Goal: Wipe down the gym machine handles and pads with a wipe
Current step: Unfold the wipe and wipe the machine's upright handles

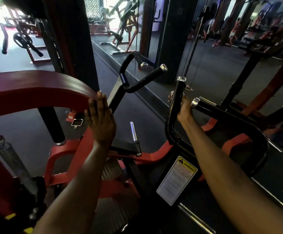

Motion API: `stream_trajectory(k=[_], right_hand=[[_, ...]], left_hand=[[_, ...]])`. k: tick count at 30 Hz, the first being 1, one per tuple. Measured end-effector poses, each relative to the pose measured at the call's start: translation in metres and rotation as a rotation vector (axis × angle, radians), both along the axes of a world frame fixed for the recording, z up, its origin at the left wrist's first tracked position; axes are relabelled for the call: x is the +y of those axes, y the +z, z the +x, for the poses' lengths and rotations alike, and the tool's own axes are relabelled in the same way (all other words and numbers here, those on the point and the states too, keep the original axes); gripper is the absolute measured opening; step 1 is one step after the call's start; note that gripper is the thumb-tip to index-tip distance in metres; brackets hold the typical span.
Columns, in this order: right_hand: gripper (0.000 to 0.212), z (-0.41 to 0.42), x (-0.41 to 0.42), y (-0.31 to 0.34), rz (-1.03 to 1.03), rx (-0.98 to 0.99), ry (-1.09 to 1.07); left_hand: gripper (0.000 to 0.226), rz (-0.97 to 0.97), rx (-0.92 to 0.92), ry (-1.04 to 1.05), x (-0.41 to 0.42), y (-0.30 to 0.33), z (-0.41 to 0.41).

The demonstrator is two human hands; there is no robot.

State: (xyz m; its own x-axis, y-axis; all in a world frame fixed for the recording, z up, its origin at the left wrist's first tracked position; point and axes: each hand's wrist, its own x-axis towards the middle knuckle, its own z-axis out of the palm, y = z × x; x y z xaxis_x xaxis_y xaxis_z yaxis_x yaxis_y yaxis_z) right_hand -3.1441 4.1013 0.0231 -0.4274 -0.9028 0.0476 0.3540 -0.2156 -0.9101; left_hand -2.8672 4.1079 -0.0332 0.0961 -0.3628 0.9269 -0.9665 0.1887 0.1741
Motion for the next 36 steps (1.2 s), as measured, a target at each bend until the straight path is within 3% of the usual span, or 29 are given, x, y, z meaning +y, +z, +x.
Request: stream_trajectory(k=[5,9,12,16,20,23,30,36], right_hand=[[0.036,-0.002,0.019,-0.016,0.158,-0.008,0.120],[0.031,0.000,0.046,-0.031,0.365,0.073,0.224],[0.029,0.004,0.061,-0.028,0.478,0.252,0.293],[0.011,0.001,0.073,-0.032,0.656,0.719,0.381],[0.024,-0.001,0.091,-0.031,0.725,1.124,0.346],[0.025,0.002,0.101,-0.025,0.685,1.222,0.294],[0.024,-0.013,0.120,-0.019,0.666,1.167,0.289],[0.035,-0.034,0.140,-0.021,0.851,1.672,0.325]], left_hand=[[0.058,-0.004,-0.004,0.016,0.001,0.001,0.000],[0.054,0.009,-0.004,-0.001,0.003,0.003,0.001],[0.056,0.011,-0.007,-0.005,0.004,0.004,0.000],[0.054,0.004,0.004,-0.026,0.005,0.006,0.000],[0.055,0.012,0.004,-0.032,0.007,0.008,0.001],[0.055,0.050,-0.010,-0.028,0.010,0.007,0.002],[0.056,0.096,0.010,-0.011,0.011,0.007,0.002],[0.057,0.067,-0.003,-0.007,0.006,0.004,0.001]])
